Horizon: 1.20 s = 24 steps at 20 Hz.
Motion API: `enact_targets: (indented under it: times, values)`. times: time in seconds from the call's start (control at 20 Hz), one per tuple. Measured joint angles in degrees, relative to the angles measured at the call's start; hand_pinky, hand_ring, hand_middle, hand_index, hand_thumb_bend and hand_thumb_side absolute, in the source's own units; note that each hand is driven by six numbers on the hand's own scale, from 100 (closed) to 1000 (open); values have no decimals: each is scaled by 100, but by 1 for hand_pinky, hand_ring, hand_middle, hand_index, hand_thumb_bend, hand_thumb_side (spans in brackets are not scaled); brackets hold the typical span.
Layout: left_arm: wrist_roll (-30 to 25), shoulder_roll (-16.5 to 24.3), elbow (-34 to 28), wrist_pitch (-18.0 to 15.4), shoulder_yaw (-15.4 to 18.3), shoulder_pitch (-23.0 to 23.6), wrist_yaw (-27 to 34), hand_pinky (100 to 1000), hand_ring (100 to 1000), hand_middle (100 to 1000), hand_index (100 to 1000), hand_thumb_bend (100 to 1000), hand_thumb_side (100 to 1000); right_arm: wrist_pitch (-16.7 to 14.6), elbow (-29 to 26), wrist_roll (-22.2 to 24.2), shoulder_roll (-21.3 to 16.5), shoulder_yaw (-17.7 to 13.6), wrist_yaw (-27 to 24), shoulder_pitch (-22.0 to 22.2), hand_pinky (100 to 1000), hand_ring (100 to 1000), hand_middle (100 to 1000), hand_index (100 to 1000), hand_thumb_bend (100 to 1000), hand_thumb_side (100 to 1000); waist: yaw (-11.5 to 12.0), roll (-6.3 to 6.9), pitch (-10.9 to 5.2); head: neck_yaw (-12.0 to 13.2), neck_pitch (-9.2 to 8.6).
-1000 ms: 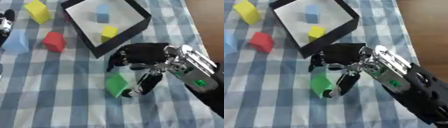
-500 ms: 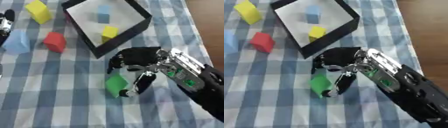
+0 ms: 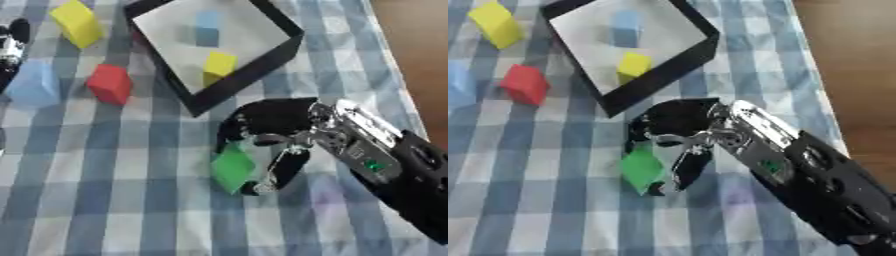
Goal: Pick up objects on the table and place them in the box.
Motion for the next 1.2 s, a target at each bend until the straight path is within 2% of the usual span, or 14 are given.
enact_targets:
  times: [0.1,0.3,0.5,0.75,0.95,1.2]
  values:
    - [0,0,-1,0,0,0,0,570,708,658,767,605,497,-7,44,7,28,-1,-1,0,867,804,688,754,431,548,-1,0,0,1,0]
    - [0,-1,-4,0,0,0,1,570,708,658,767,604,497,13,74,-84,64,-4,-10,7,858,776,590,669,408,522,-1,2,0,3,0]
    - [0,-1,-18,1,0,0,1,571,708,658,767,604,498,82,21,-300,60,-7,-60,55,848,750,555,627,321,482,-8,2,0,5,0]
    - [-1,-1,-30,4,0,0,1,571,708,657,767,603,498,274,-207,-442,2,-40,-247,85,842,722,540,608,173,398,-14,2,0,6,0]
    - [0,-1,-31,6,1,4,1,571,708,655,767,601,498,523,-521,-427,-95,-141,-533,108,840,703,546,615,143,373,-23,2,0,7,-1]
    - [17,-1,-31,23,2,16,1,571,708,652,767,599,499,966,-1171,-276,-384,-502,-1044,27,843,704,558,628,139,363,-51,2,0,29,-1]
